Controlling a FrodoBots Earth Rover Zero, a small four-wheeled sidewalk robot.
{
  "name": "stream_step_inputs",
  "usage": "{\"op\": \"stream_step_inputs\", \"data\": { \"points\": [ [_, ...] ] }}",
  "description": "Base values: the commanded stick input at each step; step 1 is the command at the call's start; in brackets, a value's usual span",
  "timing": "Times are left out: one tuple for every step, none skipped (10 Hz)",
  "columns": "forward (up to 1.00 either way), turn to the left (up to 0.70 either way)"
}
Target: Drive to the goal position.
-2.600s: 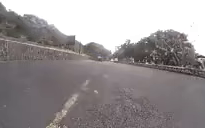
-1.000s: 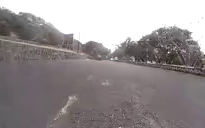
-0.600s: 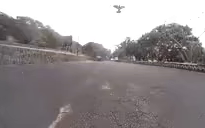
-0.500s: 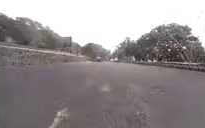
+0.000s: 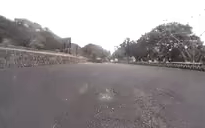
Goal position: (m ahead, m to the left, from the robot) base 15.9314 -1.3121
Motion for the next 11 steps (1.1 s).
{"op": "stream_step_inputs", "data": {
  "points": [
    [0.7,0.0],
    [0.7,0.0],
    [0.7,0.0],
    [0.7,0.0],
    [0.7,0.0],
    [0.7,0.0],
    [0.7,0.0],
    [0.7,0.0],
    [0.7,0.0],
    [0.7,0.0],
    [0.7,0.0]
  ]
}}
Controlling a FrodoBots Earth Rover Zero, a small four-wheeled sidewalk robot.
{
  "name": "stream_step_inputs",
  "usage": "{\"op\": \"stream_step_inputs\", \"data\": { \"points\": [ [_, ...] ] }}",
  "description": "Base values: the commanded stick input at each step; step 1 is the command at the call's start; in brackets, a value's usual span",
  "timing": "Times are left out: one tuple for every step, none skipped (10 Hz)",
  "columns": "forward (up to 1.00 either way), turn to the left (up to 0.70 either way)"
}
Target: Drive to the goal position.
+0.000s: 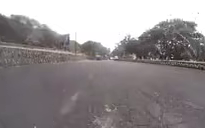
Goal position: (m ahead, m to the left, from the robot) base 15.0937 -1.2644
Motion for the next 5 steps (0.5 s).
{"op": "stream_step_inputs", "data": {
  "points": [
    [0.7,0.0],
    [0.7,0.0],
    [0.7,0.0],
    [0.7,0.0],
    [0.7,0.0]
  ]
}}
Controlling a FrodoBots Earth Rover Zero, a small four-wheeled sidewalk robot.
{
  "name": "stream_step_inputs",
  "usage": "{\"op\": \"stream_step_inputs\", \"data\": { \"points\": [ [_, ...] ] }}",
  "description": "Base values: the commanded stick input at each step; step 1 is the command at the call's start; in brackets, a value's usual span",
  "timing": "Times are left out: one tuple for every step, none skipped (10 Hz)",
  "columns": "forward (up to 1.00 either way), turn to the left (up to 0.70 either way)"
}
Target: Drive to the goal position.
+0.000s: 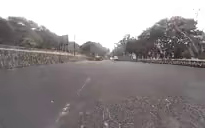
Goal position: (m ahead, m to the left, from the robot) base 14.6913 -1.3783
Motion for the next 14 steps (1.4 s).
{"op": "stream_step_inputs", "data": {
  "points": [
    [0.7,0.0],
    [0.7,0.0],
    [0.7,0.0],
    [0.7,0.0],
    [0.7,0.0],
    [0.7,0.0],
    [0.7,0.0],
    [0.7,0.0],
    [0.7,0.0],
    [0.7,0.0],
    [0.7,0.0],
    [0.7,0.0],
    [0.7,0.0],
    [0.7,0.0]
  ]
}}
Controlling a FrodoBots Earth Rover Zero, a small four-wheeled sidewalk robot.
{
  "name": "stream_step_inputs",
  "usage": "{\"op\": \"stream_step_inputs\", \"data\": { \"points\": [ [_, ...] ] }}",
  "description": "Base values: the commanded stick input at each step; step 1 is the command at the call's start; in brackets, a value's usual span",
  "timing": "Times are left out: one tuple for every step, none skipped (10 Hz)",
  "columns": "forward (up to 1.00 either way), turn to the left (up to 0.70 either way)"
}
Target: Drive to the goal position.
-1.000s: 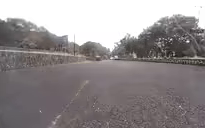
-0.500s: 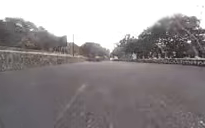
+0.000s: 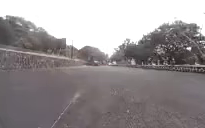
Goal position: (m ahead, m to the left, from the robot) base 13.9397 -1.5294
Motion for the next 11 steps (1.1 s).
{"op": "stream_step_inputs", "data": {
  "points": [
    [0.7,0.0],
    [0.7,0.0],
    [0.7,0.0],
    [0.7,0.0],
    [0.7,0.0],
    [0.7,0.0],
    [0.7,0.0],
    [0.7,0.0],
    [0.7,0.0],
    [0.7,0.0],
    [0.7,0.0]
  ]
}}
